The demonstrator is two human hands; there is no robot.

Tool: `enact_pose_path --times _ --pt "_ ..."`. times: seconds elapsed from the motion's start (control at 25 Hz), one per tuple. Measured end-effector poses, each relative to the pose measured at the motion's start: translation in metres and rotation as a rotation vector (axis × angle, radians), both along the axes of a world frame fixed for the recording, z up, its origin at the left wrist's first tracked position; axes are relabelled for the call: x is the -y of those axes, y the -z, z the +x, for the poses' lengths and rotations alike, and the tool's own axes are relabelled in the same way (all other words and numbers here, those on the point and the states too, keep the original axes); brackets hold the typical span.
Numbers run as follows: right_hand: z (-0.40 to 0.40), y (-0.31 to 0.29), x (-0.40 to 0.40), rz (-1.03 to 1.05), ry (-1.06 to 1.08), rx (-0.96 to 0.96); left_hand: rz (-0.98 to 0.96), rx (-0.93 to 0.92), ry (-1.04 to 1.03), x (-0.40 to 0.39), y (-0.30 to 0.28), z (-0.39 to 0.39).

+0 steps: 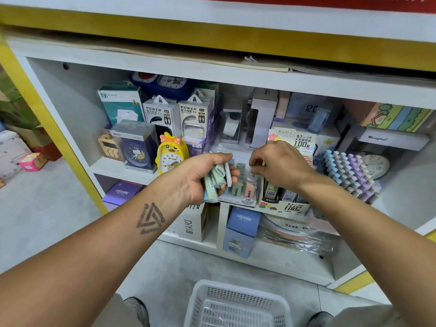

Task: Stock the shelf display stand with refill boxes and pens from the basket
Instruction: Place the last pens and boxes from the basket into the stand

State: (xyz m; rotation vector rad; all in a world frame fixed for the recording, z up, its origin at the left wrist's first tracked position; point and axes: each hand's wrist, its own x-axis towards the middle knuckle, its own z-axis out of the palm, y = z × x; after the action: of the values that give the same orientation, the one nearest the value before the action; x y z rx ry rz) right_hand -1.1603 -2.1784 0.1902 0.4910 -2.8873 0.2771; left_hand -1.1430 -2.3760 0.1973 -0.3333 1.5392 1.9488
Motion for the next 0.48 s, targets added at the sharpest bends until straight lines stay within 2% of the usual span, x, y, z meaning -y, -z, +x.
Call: enact_pose_path --times 0.24,0.48 --pt "-0.0001 0.0027 0.0038 -0.046 -0.038 0.006 -0.002 -0.003 0.003 0.0012 -0.0004 0.0003" --pt "-0.0004 0.0077 0.0034 0.249 -0.076 0.018 0.009 -0.015 0.013 -0.0007 0.0006 0.0011"
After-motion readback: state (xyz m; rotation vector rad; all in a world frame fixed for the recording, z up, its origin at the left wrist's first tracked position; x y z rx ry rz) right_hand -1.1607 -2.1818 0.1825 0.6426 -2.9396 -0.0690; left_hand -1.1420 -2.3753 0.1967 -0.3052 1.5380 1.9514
